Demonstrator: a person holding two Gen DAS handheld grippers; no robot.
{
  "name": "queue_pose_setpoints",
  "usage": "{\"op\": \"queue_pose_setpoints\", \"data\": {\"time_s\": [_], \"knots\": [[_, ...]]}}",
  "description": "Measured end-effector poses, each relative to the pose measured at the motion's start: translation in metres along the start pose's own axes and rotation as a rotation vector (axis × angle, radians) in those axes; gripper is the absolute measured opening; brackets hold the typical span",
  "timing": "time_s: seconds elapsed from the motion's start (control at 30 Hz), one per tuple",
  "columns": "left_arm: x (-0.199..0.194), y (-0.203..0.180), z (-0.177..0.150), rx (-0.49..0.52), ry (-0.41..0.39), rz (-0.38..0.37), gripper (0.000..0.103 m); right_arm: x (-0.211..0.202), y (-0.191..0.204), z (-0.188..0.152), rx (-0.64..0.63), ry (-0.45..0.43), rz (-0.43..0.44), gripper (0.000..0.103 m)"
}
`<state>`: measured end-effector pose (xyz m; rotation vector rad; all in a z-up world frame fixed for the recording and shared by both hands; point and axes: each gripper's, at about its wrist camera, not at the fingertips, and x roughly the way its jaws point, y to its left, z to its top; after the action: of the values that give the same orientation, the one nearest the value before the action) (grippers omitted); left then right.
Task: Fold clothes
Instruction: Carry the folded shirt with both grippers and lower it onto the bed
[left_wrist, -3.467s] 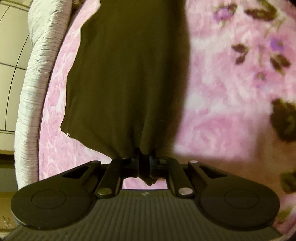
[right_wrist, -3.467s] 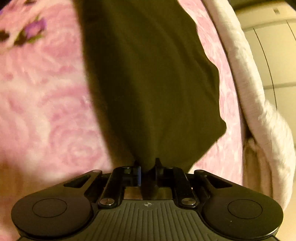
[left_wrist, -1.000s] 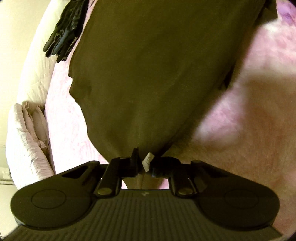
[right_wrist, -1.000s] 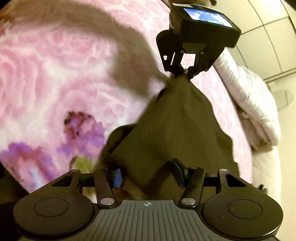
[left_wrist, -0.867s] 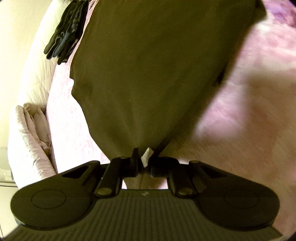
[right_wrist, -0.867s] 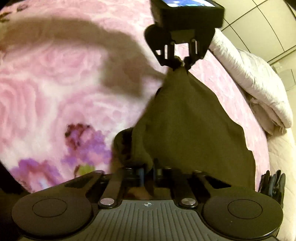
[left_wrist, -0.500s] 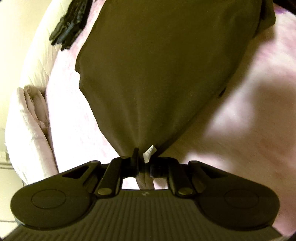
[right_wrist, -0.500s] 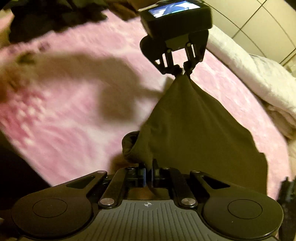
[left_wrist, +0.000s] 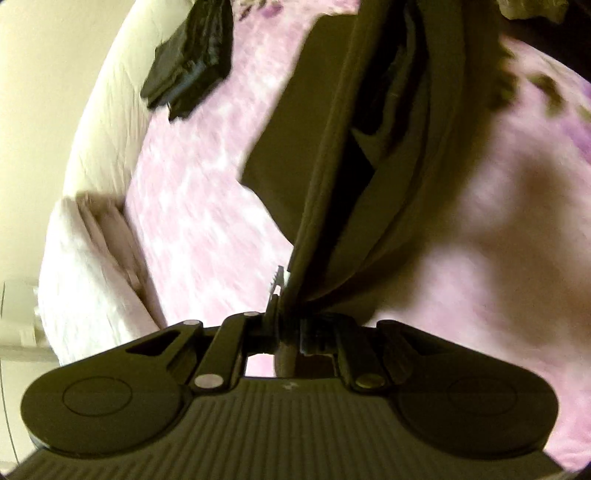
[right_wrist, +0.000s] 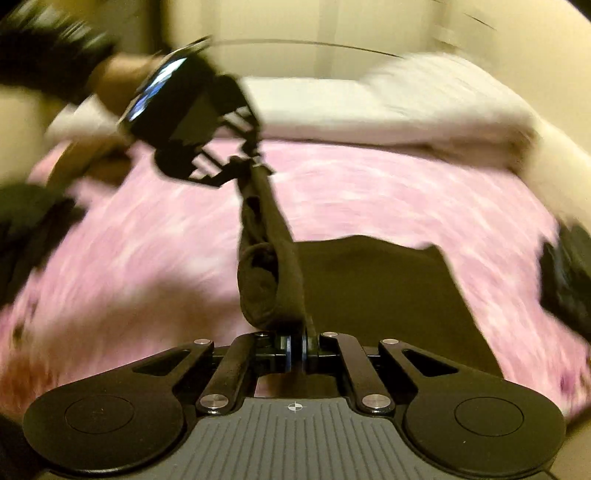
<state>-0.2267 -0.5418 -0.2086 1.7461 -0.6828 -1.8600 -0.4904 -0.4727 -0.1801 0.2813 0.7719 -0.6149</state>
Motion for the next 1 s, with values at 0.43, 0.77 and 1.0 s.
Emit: {"op": "queue_pose_setpoints", "data": {"time_s": [0.43, 0.77, 1.0], "knots": [[0.211, 0.078, 0.136, 0.119, 0.059, -0.328, 0.011, 0.060, -0.262, -0.065, 0.776, 0.085, 0.033, 0.003], [0.242, 0.118, 0.115, -0.174, 0.030, -0.411, 0.049, 0.084, -0.296, -0.108, 1.006, 0.105, 0.032, 0.005], [0.214, 0.152, 0.055, -0.553, 0.030, -0.440, 0.050, 0.076, -0.288, -0.096, 1.011, 0.073, -0.036, 0.042]]}}
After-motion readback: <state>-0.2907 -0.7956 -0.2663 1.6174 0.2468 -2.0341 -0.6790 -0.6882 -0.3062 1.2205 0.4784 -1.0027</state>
